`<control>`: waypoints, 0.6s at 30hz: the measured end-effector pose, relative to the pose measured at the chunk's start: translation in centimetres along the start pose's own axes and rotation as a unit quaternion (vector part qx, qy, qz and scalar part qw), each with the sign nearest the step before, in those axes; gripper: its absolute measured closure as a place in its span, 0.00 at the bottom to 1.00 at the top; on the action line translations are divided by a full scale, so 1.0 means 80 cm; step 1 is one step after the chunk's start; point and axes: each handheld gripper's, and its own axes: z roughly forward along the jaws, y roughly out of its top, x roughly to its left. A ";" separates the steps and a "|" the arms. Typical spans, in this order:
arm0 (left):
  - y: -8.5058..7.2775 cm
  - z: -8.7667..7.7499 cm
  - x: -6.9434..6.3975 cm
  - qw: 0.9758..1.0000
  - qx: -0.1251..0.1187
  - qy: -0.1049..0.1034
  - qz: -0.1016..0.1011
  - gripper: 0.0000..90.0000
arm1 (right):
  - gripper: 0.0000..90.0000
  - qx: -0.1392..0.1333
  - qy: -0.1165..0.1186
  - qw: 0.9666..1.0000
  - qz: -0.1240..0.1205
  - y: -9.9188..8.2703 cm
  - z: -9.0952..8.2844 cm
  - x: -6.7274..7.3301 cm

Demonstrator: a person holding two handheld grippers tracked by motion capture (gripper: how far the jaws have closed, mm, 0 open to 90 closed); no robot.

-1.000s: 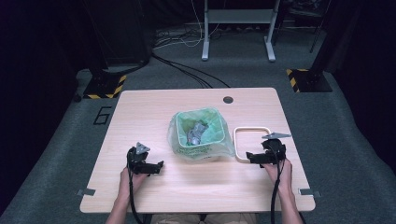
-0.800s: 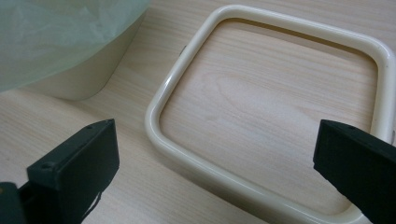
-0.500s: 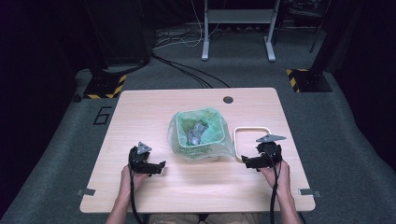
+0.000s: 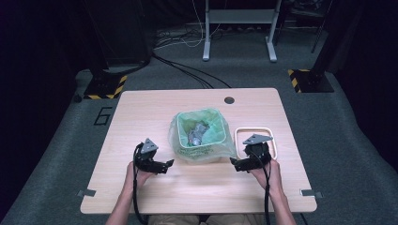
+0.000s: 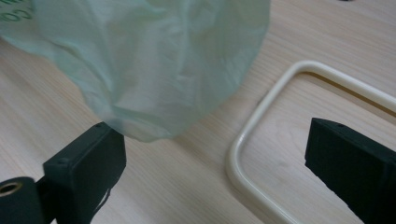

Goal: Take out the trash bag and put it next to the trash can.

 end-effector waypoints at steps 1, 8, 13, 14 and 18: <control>0.001 0.000 -0.002 1.000 -0.006 0.000 0.001 0.08 | 0.06 -0.003 0.002 1.000 -0.004 0.001 0.000 0.003; 0.007 0.000 -0.010 0.999 -0.033 0.004 0.019 0.25 | 0.23 -0.026 0.006 0.999 -0.027 0.007 -0.004 0.014; 0.008 0.004 -0.010 0.999 -0.041 -0.001 0.024 0.33 | 0.34 -0.018 0.015 0.999 -0.032 0.008 0.001 0.014; 0.008 0.004 -0.011 0.999 -0.042 -0.001 0.020 0.33 | 0.36 -0.021 0.016 0.999 -0.035 0.009 0.001 0.015; 0.011 0.003 -0.013 0.998 -0.052 -0.011 0.021 0.38 | 0.46 -0.020 0.021 0.999 -0.046 0.011 0.002 0.020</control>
